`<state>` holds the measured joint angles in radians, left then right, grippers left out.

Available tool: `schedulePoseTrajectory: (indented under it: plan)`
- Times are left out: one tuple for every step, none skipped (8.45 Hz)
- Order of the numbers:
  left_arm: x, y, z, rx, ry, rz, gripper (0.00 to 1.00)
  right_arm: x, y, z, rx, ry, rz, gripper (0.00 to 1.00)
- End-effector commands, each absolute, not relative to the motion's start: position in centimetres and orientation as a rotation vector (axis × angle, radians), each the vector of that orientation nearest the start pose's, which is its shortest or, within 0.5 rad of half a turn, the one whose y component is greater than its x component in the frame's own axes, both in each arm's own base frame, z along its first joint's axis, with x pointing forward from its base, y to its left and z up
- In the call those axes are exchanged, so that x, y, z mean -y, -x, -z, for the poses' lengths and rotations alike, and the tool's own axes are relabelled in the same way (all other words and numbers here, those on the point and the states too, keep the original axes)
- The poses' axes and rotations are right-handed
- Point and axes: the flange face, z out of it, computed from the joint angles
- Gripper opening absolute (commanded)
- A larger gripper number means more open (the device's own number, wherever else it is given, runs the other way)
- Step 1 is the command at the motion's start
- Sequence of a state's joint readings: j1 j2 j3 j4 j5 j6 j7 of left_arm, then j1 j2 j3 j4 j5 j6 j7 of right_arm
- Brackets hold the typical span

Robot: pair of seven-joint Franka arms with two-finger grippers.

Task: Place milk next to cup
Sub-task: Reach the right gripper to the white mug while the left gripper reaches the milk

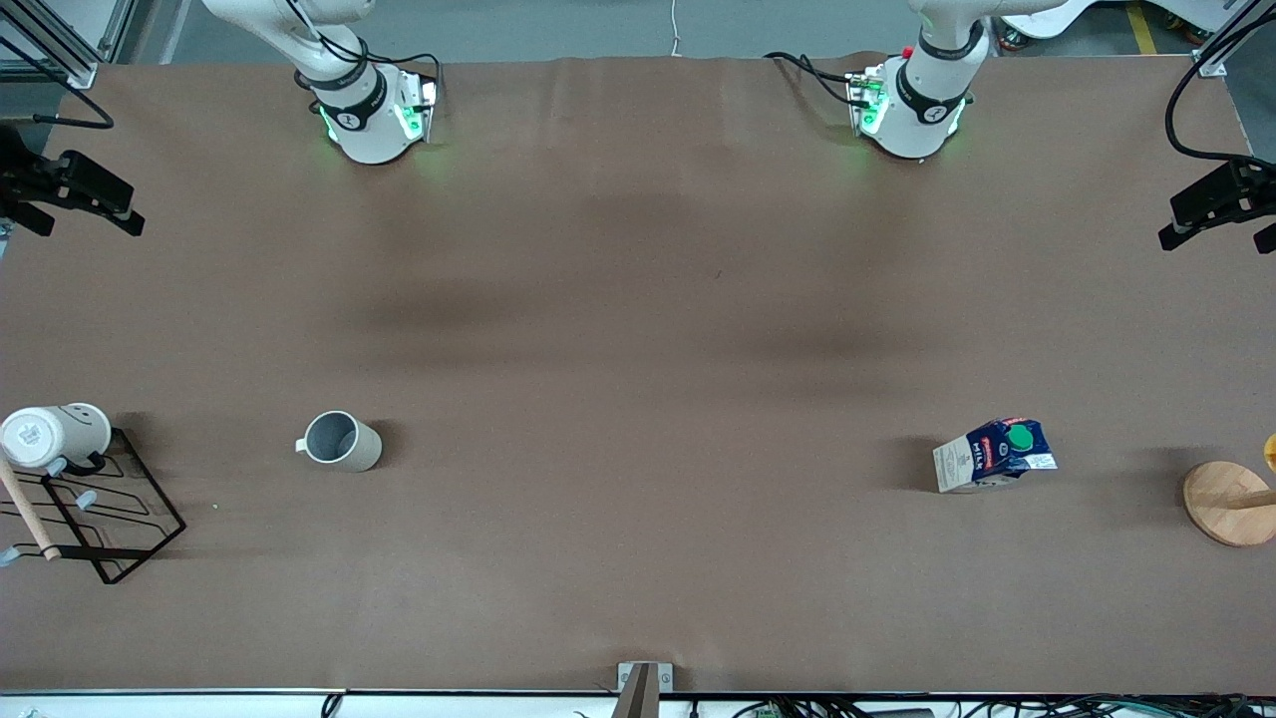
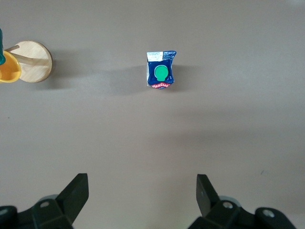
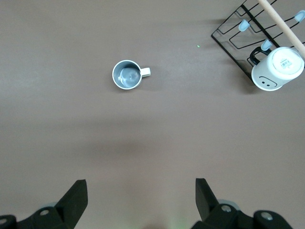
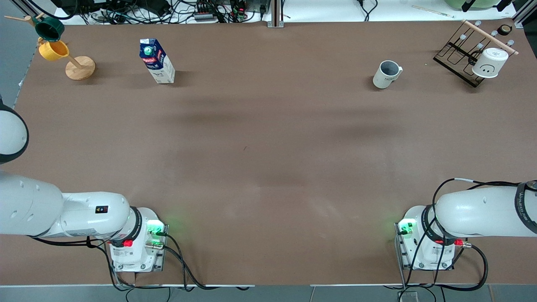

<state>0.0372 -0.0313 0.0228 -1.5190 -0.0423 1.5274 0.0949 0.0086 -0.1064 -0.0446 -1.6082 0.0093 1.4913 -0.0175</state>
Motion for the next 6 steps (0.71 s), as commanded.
schedulePoseTrajectory:
  plan:
    - [-2.8,-53.9,-66.7,-0.056,3.145,0.061,1.00,1.5,-50.6,-65.9,-0.041,3.122,-0.026,1.00]
    - [-3.0,-53.9,-66.7,-0.061,3.146,0.061,1.00,0.8,-51.0,-65.4,-0.020,3.122,-0.026,1.00]
    - [-3.0,-53.9,-66.5,-0.075,3.143,0.051,1.00,-0.9,-53.0,-63.1,0.017,3.125,-0.043,1.00]
    - [-3.1,-54.5,-65.4,-0.054,3.145,0.023,1.00,-1.7,-54.9,-60.6,0.031,3.127,-0.058,1.00]
    - [-3.2,-55.2,-64.2,-0.049,3.146,0.001,1.00,-2.5,-56.7,-57.9,0.049,3.129,-0.075,1.00]
    - [-3.4,-56.7,-61.7,-0.044,3.149,-0.054,1.00,-2.9,-58.9,-54.2,0.052,3.133,-0.084,1.00]
